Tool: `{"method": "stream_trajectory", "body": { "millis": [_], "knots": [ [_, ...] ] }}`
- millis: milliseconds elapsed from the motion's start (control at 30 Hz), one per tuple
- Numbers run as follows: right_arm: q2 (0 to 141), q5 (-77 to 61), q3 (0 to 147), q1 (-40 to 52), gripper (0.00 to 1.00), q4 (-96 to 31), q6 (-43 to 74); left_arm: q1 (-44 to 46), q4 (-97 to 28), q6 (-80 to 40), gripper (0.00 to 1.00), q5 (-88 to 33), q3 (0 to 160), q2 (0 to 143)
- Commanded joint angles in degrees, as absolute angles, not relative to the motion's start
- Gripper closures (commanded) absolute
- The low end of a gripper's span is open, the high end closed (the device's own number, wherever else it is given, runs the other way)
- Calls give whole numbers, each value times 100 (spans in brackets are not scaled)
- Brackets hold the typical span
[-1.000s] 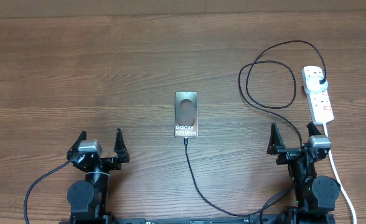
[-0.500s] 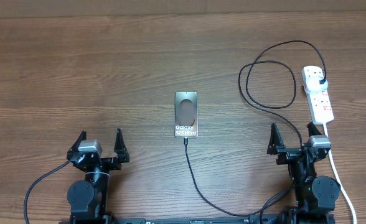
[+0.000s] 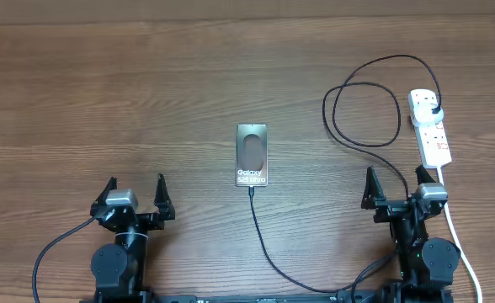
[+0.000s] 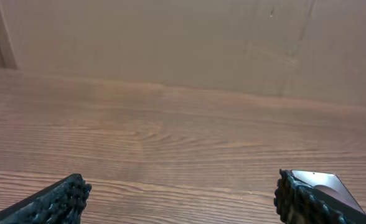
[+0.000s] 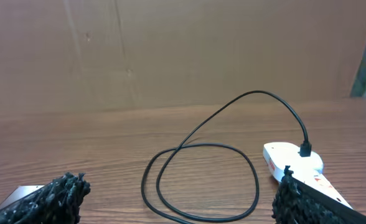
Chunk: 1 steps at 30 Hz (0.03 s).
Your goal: Plug charger to phone and switch on socket
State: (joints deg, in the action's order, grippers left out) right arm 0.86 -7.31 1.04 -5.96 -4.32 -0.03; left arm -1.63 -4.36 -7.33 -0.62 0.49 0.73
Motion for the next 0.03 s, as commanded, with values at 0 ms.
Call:
{"method": "stream_trajectory", "body": {
  "millis": [0],
  "knots": [
    [19, -760, 43, -574, 0, -399, -27, -196, -443, -775, 0, -108, 27, 25]
  ]
}}
